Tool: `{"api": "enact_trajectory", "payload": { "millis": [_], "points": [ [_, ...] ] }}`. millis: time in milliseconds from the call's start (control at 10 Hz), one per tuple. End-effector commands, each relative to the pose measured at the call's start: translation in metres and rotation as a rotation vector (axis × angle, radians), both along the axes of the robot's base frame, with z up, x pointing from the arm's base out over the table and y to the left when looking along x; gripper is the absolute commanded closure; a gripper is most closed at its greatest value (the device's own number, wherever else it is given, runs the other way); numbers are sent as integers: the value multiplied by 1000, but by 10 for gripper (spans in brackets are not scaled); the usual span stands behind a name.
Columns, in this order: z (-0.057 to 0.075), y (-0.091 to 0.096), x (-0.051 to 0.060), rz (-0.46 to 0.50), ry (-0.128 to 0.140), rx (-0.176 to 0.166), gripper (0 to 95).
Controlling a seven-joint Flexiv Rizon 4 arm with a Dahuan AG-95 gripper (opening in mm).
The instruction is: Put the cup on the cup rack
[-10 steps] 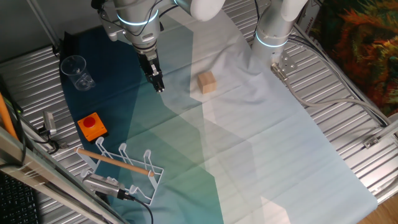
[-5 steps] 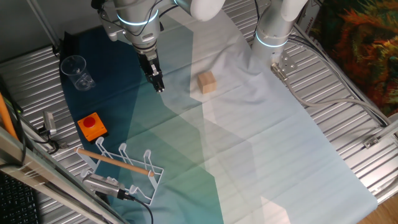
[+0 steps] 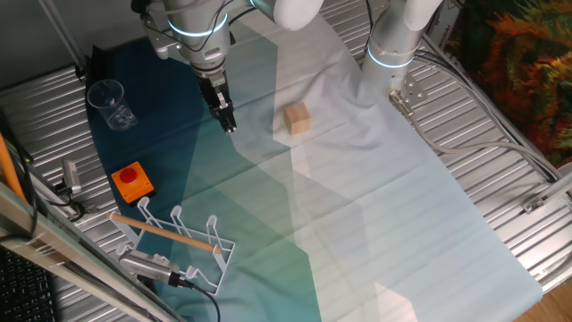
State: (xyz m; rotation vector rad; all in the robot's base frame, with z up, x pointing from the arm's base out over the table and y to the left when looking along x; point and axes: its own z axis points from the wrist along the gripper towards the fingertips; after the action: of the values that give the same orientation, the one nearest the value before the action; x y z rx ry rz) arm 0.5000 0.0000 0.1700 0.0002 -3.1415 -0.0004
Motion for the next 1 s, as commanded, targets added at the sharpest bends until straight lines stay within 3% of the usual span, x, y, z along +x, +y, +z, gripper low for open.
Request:
{"api": "enact_trajectory", "payload": {
  "millis": [100, 1000],
  "points": [
    [1, 0, 0, 142, -38, -7, 950],
    [2, 1, 0, 138, -39, -13, 950]
  ]
}}
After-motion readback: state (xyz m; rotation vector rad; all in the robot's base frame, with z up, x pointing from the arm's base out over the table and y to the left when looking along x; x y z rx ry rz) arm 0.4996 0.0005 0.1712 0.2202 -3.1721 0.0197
